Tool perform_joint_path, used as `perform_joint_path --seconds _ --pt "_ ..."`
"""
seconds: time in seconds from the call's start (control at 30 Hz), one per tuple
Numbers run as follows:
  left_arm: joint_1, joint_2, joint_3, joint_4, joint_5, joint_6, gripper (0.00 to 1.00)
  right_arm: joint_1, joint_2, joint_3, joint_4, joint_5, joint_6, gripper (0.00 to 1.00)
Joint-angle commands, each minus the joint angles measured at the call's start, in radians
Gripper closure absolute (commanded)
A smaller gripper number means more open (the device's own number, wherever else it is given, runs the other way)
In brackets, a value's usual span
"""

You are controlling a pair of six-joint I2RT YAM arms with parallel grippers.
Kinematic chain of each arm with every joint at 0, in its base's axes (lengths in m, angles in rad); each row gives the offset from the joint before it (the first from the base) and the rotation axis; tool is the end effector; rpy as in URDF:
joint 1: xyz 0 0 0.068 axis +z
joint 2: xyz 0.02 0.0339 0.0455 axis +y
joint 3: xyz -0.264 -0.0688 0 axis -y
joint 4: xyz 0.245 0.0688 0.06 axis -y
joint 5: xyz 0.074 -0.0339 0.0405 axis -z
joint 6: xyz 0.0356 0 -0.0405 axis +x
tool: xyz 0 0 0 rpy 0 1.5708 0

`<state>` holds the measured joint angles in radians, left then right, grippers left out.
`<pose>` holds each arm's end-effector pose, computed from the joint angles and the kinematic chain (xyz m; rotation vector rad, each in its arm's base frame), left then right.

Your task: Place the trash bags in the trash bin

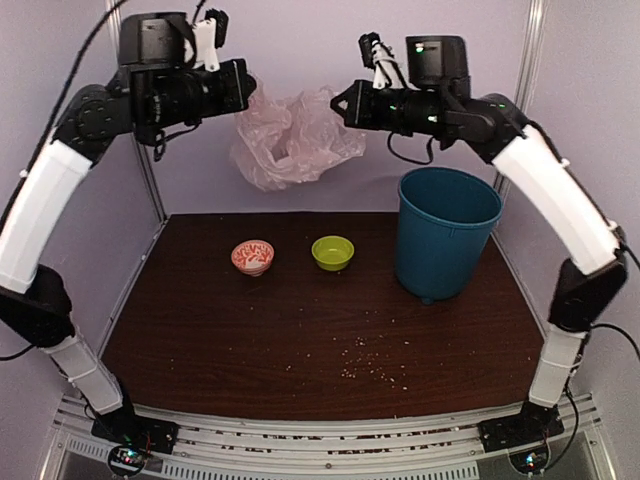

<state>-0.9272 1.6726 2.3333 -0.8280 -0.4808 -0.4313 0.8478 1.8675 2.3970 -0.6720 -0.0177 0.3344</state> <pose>0.1977 -0.2361 0.5563 0.0765 1.7529 -0.5846 0.2555 0.2905 0.5259 -0.4693 1.7338 0.8808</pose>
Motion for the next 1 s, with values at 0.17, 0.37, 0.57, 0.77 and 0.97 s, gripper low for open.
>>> perform_joint_path --seconds 0.17,0.37,0.57,0.77,0.97 --pt "-0.222 -0.364 -1.215 0.167 -0.112 -0.075 1.00 0.122 -0.422 -1.125 0.194 0.109 -0.089 1.00" --pt "-0.478 -0.464 -1.361 0.161 -0.028 -0.399 1.00 0.291 -0.652 -1.436 0.272 -0.046 0.034 1.00" --pt "-0.479 -0.493 -1.240 0.088 -0.182 -0.493 1.00 0.294 -0.651 -1.324 0.259 -0.048 0.007 1.00" --pt "-0.454 -0.502 -1.148 -0.005 -0.266 -0.515 1.00 0.246 -0.524 -1.115 0.253 -0.042 0.032 1.00" --pt "-0.333 -0.526 -1.160 -0.028 -0.123 -0.595 1.00 0.188 -0.430 -0.937 0.222 0.014 0.102 1.00"
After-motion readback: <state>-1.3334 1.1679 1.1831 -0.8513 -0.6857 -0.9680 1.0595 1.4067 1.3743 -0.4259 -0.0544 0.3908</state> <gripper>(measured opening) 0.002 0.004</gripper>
